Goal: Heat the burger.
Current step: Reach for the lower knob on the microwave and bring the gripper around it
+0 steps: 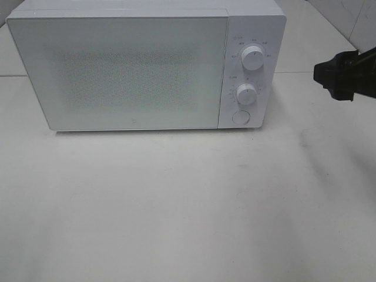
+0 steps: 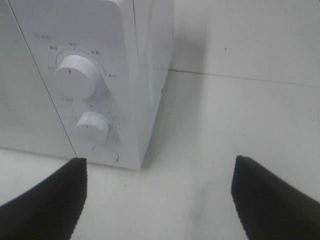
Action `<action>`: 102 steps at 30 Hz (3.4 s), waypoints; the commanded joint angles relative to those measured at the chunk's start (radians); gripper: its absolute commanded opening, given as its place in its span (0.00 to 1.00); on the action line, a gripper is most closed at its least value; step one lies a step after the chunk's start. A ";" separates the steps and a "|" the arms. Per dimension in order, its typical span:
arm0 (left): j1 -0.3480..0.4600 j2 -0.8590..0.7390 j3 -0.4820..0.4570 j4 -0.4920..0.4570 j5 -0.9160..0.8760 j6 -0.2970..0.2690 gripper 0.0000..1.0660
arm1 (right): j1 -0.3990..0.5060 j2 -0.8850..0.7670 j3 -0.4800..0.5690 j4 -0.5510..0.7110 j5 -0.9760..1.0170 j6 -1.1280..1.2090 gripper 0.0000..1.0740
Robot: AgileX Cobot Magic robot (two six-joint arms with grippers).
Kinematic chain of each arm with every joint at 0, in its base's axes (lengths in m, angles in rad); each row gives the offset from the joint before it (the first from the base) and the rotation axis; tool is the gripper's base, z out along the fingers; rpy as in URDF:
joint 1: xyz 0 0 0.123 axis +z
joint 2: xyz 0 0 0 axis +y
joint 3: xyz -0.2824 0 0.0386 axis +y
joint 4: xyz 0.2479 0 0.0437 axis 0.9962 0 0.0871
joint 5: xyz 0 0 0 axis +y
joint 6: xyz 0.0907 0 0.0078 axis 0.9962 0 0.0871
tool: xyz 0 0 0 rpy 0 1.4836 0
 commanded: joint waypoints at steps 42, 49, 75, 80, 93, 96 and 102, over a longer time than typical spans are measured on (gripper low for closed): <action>0.004 -0.023 0.003 -0.006 -0.009 -0.001 0.99 | 0.601 0.516 0.098 0.948 -1.090 -0.502 0.71; 0.004 -0.023 0.003 -0.006 -0.009 -0.001 0.99 | 0.601 0.564 0.095 0.946 -1.151 -0.433 0.71; 0.004 -0.023 0.003 -0.006 -0.009 -0.001 0.99 | 0.487 0.821 -0.133 0.833 -1.155 -0.377 0.71; 0.004 -0.023 0.003 -0.006 -0.009 -0.001 0.99 | 0.454 0.857 -0.173 0.803 -1.137 -0.377 0.71; 0.004 -0.023 0.003 -0.006 -0.009 -0.001 0.99 | 0.433 0.920 -0.242 0.797 -1.120 -0.376 0.71; 0.004 -0.023 0.003 -0.006 -0.009 -0.001 0.99 | 0.420 0.923 -0.246 0.794 -1.116 -0.376 0.71; 0.004 -0.023 0.003 -0.006 -0.009 -0.001 0.99 | 0.418 0.925 -0.246 0.773 -1.109 -0.377 0.71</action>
